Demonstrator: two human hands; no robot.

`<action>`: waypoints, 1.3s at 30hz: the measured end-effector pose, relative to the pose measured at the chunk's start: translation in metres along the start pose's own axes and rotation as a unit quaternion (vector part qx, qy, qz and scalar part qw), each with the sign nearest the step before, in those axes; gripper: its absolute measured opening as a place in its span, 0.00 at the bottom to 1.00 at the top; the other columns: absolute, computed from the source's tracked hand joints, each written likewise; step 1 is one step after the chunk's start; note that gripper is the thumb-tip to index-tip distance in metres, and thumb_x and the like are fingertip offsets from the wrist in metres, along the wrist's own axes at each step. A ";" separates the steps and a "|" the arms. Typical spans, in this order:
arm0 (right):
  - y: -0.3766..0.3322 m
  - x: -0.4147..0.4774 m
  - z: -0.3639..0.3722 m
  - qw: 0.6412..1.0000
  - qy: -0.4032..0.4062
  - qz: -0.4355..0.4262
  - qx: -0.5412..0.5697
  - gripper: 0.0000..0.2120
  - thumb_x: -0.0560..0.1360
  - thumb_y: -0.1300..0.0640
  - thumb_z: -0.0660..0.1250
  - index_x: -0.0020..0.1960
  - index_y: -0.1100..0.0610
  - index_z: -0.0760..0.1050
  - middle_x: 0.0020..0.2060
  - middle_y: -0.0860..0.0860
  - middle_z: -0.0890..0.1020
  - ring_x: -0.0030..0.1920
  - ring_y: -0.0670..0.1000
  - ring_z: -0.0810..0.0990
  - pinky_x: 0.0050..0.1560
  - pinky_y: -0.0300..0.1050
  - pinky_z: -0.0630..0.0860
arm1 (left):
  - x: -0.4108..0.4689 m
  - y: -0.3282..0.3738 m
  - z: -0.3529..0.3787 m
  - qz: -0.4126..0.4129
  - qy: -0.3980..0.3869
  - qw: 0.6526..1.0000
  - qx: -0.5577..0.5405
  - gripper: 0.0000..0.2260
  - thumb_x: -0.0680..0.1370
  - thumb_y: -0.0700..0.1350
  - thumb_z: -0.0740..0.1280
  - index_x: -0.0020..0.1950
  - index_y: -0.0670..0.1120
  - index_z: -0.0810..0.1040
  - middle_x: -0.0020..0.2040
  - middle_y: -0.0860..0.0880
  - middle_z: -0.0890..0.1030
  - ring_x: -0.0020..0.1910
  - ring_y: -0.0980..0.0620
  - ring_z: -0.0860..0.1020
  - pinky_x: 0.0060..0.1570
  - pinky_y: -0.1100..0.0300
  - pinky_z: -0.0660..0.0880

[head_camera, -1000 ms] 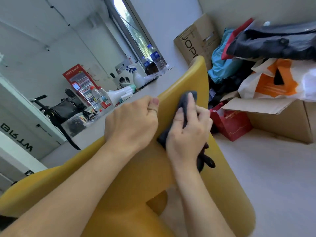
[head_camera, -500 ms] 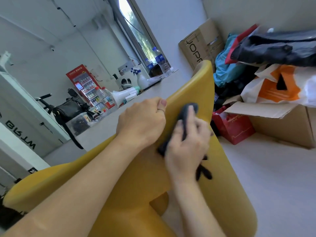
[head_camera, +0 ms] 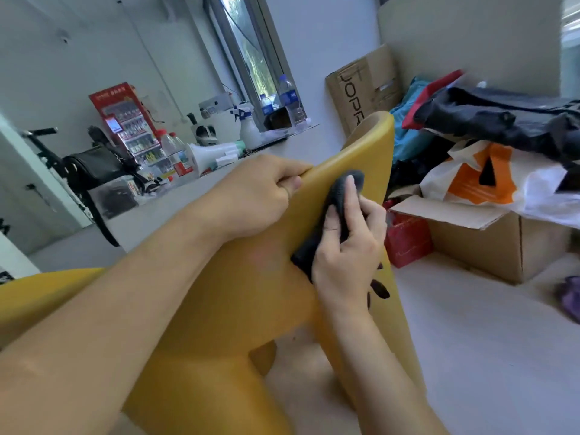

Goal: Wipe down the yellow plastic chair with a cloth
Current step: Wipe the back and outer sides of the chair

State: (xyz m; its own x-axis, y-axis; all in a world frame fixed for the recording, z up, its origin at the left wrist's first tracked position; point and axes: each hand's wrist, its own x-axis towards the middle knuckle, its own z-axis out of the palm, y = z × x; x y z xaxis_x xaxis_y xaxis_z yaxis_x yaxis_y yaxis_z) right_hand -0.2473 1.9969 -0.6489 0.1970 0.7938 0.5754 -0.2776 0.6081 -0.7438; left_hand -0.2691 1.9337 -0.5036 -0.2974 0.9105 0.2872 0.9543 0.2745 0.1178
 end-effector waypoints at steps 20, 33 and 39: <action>-0.056 -0.039 0.037 0.980 0.052 -0.193 0.013 0.16 0.77 0.61 0.64 0.64 0.58 0.77 0.55 0.56 0.78 0.57 0.57 0.75 0.60 0.52 0.71 | -0.054 -0.061 -0.011 0.015 0.091 0.993 0.077 0.16 0.74 0.53 0.50 0.51 0.53 0.75 0.49 0.45 0.82 0.50 0.39 0.77 0.49 0.45 0.74; -0.034 -0.054 0.037 0.995 0.095 -0.009 0.033 0.19 0.78 0.58 0.62 0.67 0.58 0.74 0.53 0.57 0.76 0.54 0.59 0.75 0.59 0.55 0.72 | -0.053 -0.058 -0.009 0.008 0.084 0.994 0.063 0.14 0.78 0.51 0.53 0.54 0.55 0.77 0.45 0.50 0.82 0.47 0.45 0.77 0.49 0.47 0.75; 0.022 -0.050 0.026 0.956 0.027 -0.284 -0.070 0.20 0.76 0.67 0.63 0.67 0.57 0.72 0.60 0.56 0.73 0.59 0.60 0.74 0.58 0.61 0.73 | -0.053 -0.060 -0.010 -0.001 0.070 0.997 0.044 0.12 0.81 0.50 0.55 0.57 0.55 0.77 0.37 0.58 0.76 0.42 0.50 0.76 0.45 0.53 0.72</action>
State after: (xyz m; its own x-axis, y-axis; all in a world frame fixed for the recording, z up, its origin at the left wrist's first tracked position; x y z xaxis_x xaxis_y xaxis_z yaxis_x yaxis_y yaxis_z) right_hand -0.2876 1.9698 -0.6855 0.3275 0.3318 0.8847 0.0160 0.9342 -0.3563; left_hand -0.3109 1.8661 -0.5167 -0.2941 0.8601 0.4169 0.9509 0.3073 0.0368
